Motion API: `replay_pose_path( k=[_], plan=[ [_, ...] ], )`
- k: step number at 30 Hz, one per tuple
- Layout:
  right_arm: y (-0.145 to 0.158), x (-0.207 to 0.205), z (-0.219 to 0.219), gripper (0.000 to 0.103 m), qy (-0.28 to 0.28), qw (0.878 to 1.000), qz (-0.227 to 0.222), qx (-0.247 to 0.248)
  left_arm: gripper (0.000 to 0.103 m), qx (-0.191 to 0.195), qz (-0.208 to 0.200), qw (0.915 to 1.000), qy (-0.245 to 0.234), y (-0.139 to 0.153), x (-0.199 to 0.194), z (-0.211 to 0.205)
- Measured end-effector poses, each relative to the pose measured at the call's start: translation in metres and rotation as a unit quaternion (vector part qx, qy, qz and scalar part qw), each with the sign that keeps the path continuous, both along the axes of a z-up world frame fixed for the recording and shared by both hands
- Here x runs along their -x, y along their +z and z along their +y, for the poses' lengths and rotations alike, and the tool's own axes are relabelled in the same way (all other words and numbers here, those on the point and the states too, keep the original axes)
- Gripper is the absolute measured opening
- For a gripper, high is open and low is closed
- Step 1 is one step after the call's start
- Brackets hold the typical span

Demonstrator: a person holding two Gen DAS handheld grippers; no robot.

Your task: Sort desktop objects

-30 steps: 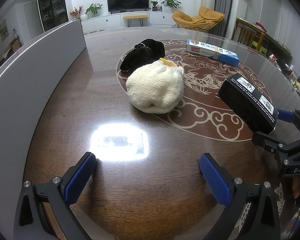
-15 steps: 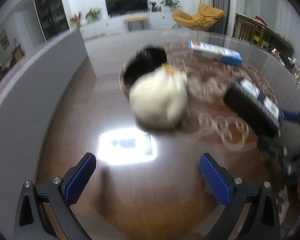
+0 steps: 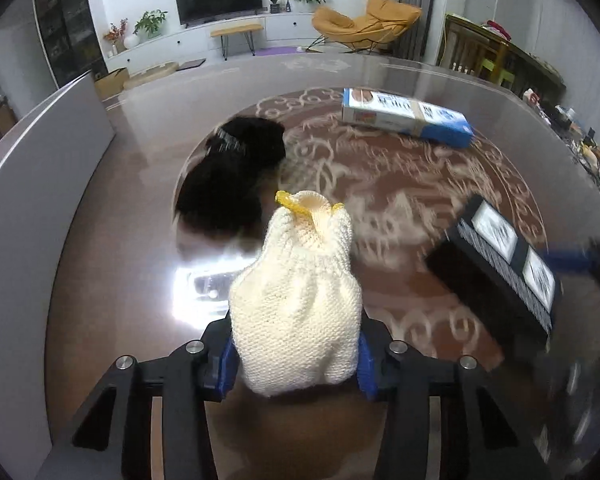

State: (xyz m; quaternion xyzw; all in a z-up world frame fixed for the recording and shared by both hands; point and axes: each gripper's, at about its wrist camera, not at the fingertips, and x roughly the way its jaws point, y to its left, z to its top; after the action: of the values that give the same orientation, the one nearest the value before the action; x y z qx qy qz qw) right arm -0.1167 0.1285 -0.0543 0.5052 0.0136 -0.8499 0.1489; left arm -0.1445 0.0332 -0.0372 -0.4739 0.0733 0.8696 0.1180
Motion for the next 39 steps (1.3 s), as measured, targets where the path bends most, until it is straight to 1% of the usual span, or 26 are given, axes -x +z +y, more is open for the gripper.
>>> replay_pose_path(
  k=[1, 3, 4, 5, 6, 9, 12, 13, 15, 16, 18, 19, 20, 22, 23, 25, 26, 27, 29, 30, 32, 34, 35, 37, 38, 39],
  plan=[
    [0.003, 0.007, -0.001, 0.089, -0.002, 1.0, 0.0, 0.004, 0.047, -0.002, -0.004, 1.0, 0.005, 0.0, -0.012, -0.004],
    [0.003, 0.016, -0.008, 0.06, 0.016, 1.0, -0.005, 0.002, 0.045, -0.015, -0.01, 0.9997, 0.017, 0.004, -0.029, -0.014],
    [0.003, 0.015, -0.013, 0.059, 0.022, 1.0, 0.002, -0.013, 0.045, -0.02, -0.01, 0.9995, 0.022, 0.006, -0.035, -0.019],
    [0.004, 0.014, -0.018, 0.059, 0.029, 0.999, -0.002, -0.022, 0.045, -0.029, -0.005, 0.9992, 0.029, 0.014, -0.044, -0.026],
    [0.007, 0.012, -0.021, 0.059, 0.033, 0.999, -0.01, -0.014, 0.045, -0.037, 0.001, 0.9988, 0.033, 0.022, -0.052, -0.034],
    [0.025, 0.0, -0.031, 0.059, 0.042, 0.999, -0.011, 0.012, 0.045, -0.062, 0.038, 0.9959, 0.054, 0.069, -0.077, -0.07],
    [0.06, -0.005, -0.061, 0.059, 0.069, 0.997, 0.004, 0.042, 0.045, -0.072, 0.074, 0.9915, 0.079, 0.113, -0.09, -0.111],
    [0.073, -0.004, -0.076, 0.059, 0.08, 0.995, 0.009, 0.055, 0.045, -0.075, 0.085, 0.9889, 0.097, 0.132, -0.093, -0.137],
    [0.098, -0.003, -0.114, 0.059, 0.107, 0.991, 0.017, 0.083, 0.045, -0.065, 0.097, 0.9844, 0.131, 0.153, -0.096, -0.181],
    [0.114, -0.003, -0.142, 0.059, 0.127, 0.987, 0.024, 0.099, 0.045, -0.054, 0.1, 0.9819, 0.151, 0.159, -0.095, -0.204],
    [0.131, -0.005, -0.186, 0.059, 0.158, 0.98, 0.032, 0.118, 0.045, -0.044, 0.095, 0.9763, 0.189, 0.163, -0.093, -0.245],
    [0.14, -0.007, -0.212, 0.059, 0.174, 0.976, 0.037, 0.126, 0.045, -0.044, 0.085, 0.9717, 0.216, 0.16, -0.091, -0.273],
    [0.146, -0.01, -0.24, 0.059, 0.193, 0.971, 0.043, 0.133, 0.045, -0.044, 0.078, 0.9682, 0.234, 0.158, -0.09, -0.291],
    [0.152, -0.015, -0.289, 0.059, 0.227, 0.963, 0.054, 0.134, 0.045, -0.045, 0.057, 0.9597, 0.271, 0.146, -0.088, -0.329],
    [0.151, -0.017, -0.311, 0.059, 0.24, 0.96, 0.056, 0.129, 0.045, -0.048, 0.048, 0.9571, 0.282, 0.139, -0.088, -0.34],
    [0.141, -0.02, -0.358, 0.059, 0.264, 0.957, 0.059, 0.106, 0.045, -0.042, 0.026, 0.9539, 0.296, 0.123, -0.083, -0.355],
    [0.134, -0.022, -0.372, 0.059, 0.27, 0.956, 0.064, 0.092, 0.049, -0.035, 0.014, 0.9532, 0.3, 0.115, -0.08, -0.357],
    [0.126, -0.024, -0.384, 0.06, 0.274, 0.956, 0.07, 0.072, 0.057, -0.025, -0.003, 0.952, 0.305, 0.106, -0.077, -0.361],
    [0.109, -0.025, -0.403, 0.063, 0.278, 0.957, 0.074, 0.03, 0.061, 0.0, -0.035, 0.9458, 0.323, 0.089, -0.072, -0.363],
    [0.105, -0.024, -0.403, 0.066, 0.277, 0.958, 0.072, 0.026, 0.062, 0.004, -0.039, 0.9443, 0.327, 0.083, -0.072, -0.361],
    [0.106, -0.025, -0.388, 0.071, 0.268, 0.96, 0.071, 0.052, 0.063, -0.004, -0.028, 0.9454, 0.325, 0.081, -0.078, -0.355],
    [0.115, -0.028, -0.361, 0.085, 0.251, 0.961, 0.086, 0.074, 0.063, -0.003, -0.012, 0.9447, 0.328, 0.088, -0.086, -0.345],
    [0.121, -0.03, -0.342, 0.089, 0.239, 0.962, 0.102, 0.082, 0.063, -0.006, 0.001, 0.9463, 0.323, 0.094, -0.088, -0.333],
    [0.127, -0.032, -0.305, 0.1, 0.214, 0.964, 0.129, 0.088, 0.065, -0.027, 0.027, 0.9542, 0.297, 0.11, -0.091, -0.309],
    [0.129, -0.031, -0.281, 0.102, 0.197, 0.966, 0.144, 0.088, 0.071, -0.034, 0.041, 0.9595, 0.277, 0.119, -0.094, -0.29],
    [0.129, -0.034, -0.26, 0.103, 0.183, 0.967, 0.154, 0.085, 0.082, -0.037, 0.052, 0.9649, 0.255, 0.127, -0.097, -0.271]
  ],
)
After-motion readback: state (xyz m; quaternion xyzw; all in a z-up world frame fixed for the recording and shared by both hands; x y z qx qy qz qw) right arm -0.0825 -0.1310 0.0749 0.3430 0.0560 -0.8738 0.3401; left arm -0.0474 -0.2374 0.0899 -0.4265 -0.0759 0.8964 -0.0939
